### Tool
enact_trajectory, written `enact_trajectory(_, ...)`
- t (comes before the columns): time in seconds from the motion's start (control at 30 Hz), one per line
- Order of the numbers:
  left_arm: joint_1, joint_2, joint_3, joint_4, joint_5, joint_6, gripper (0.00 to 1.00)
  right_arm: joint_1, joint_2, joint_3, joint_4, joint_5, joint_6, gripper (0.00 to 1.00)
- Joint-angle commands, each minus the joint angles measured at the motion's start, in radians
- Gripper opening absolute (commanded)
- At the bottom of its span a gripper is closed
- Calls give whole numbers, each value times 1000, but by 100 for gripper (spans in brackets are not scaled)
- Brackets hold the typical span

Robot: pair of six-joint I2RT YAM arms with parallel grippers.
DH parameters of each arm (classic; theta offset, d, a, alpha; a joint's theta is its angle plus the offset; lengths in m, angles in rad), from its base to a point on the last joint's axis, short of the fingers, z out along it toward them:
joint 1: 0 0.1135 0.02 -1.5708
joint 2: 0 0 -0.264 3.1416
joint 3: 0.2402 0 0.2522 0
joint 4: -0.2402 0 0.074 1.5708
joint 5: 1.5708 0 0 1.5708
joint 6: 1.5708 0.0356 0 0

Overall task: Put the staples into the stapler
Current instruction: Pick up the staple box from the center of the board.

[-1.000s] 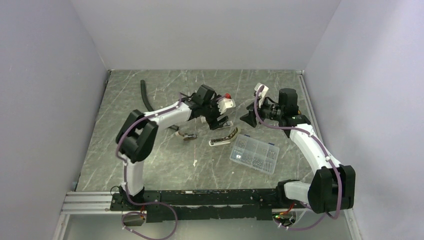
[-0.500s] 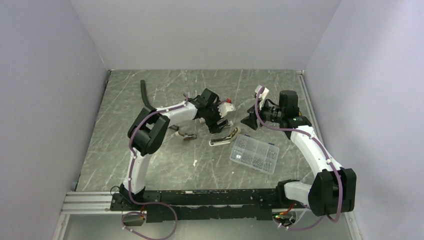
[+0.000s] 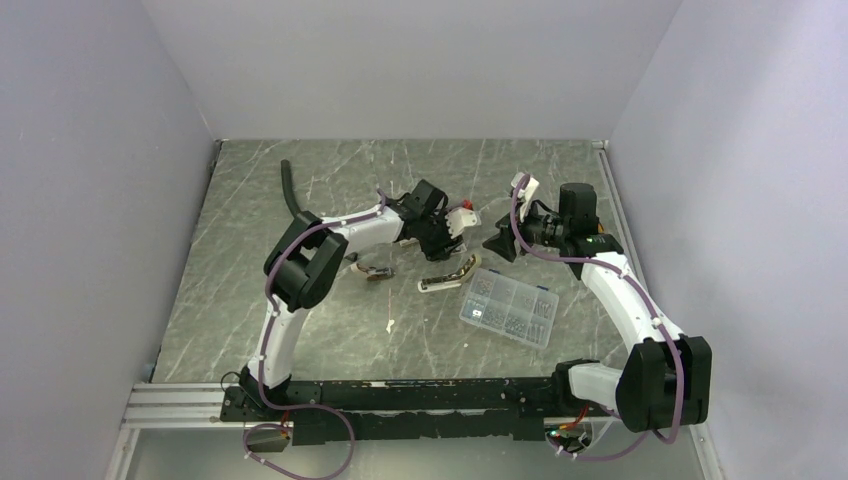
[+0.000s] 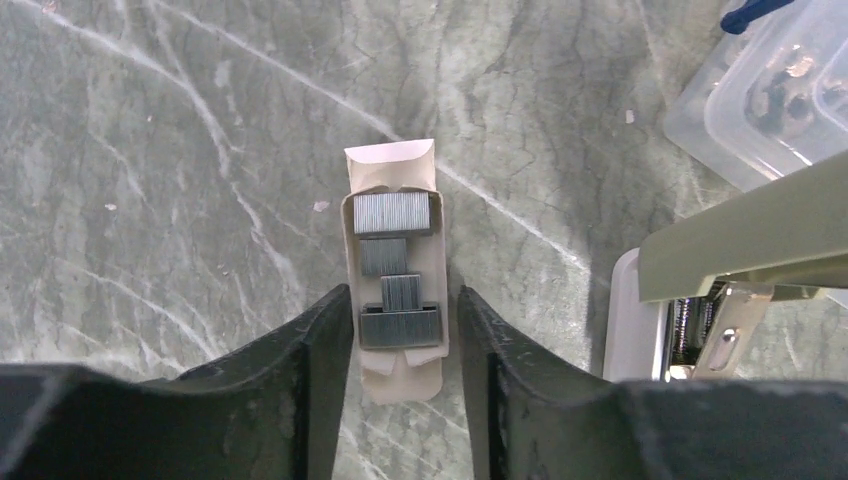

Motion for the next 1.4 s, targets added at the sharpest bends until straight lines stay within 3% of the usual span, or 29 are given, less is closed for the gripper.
enact_trajectory(0.0,-5,18,5,-40,-45,19,42,-10,-21,-2,22,-4,-3,63)
enact_trajectory(0.3,-3,-82,-26,-70,-61,30,30,-13,-16,-1,24,-4,0,63)
enact_trajectory(0.77,0,-241,-103,-112,-66,38,29,-16,-26,-4,32,3,4,63)
enact_trajectory(1.37,8,-702,-655,-44,-84,16,29,-23,6,-10,34,25,-4,64)
